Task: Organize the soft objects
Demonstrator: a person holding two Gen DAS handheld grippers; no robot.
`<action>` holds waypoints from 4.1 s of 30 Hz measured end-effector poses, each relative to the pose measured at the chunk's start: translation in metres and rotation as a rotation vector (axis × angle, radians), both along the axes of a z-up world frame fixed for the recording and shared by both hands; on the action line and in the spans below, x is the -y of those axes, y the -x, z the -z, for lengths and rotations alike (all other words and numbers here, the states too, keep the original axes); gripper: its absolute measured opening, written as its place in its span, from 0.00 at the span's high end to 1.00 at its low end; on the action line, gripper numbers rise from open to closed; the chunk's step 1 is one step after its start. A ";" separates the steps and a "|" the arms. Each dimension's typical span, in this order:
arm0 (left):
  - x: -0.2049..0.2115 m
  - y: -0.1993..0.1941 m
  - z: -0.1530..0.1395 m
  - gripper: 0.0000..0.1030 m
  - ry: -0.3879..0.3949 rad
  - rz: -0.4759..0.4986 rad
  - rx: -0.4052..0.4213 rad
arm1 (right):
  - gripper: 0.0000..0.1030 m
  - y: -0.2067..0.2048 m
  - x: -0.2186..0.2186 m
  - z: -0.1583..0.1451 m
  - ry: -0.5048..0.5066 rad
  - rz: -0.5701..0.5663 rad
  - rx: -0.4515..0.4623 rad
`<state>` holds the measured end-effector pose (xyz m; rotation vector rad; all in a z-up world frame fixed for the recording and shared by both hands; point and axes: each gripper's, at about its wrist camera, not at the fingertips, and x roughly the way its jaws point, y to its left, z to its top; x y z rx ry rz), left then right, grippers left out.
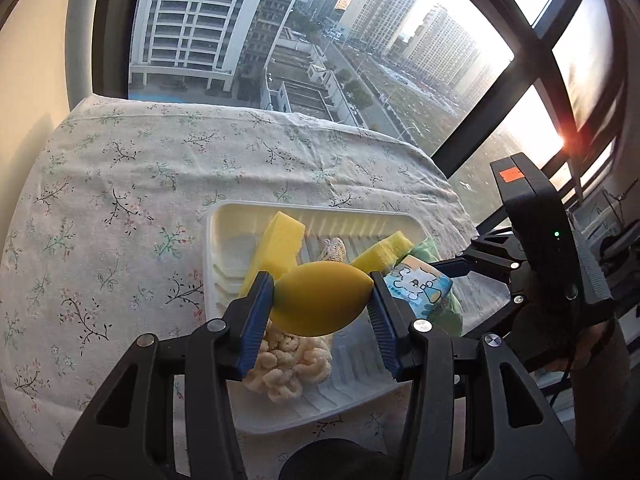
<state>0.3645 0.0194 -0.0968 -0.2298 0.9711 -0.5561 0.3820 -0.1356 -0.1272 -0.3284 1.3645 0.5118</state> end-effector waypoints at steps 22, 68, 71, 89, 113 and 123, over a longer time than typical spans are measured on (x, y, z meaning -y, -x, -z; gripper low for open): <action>0.004 -0.024 0.024 0.46 0.075 0.000 -0.103 | 0.21 -0.005 -0.020 0.009 0.138 -0.086 -0.015; -0.050 0.280 0.026 0.07 -0.410 -0.306 0.077 | 0.00 0.311 0.127 0.011 -0.187 0.649 0.146; -0.036 0.304 0.002 0.01 -0.416 -0.312 0.121 | 0.00 0.333 0.108 -0.004 -0.139 0.655 0.196; 0.011 0.362 -0.111 0.01 -0.538 -0.363 0.366 | 0.00 0.382 0.034 -0.130 -0.032 0.613 0.475; 0.010 0.353 -0.121 0.01 -0.552 -0.391 0.304 | 0.00 0.373 0.023 -0.146 -0.065 0.622 0.465; 0.010 0.353 -0.121 0.01 -0.552 -0.395 0.302 | 0.00 0.372 0.024 -0.144 -0.069 0.621 0.458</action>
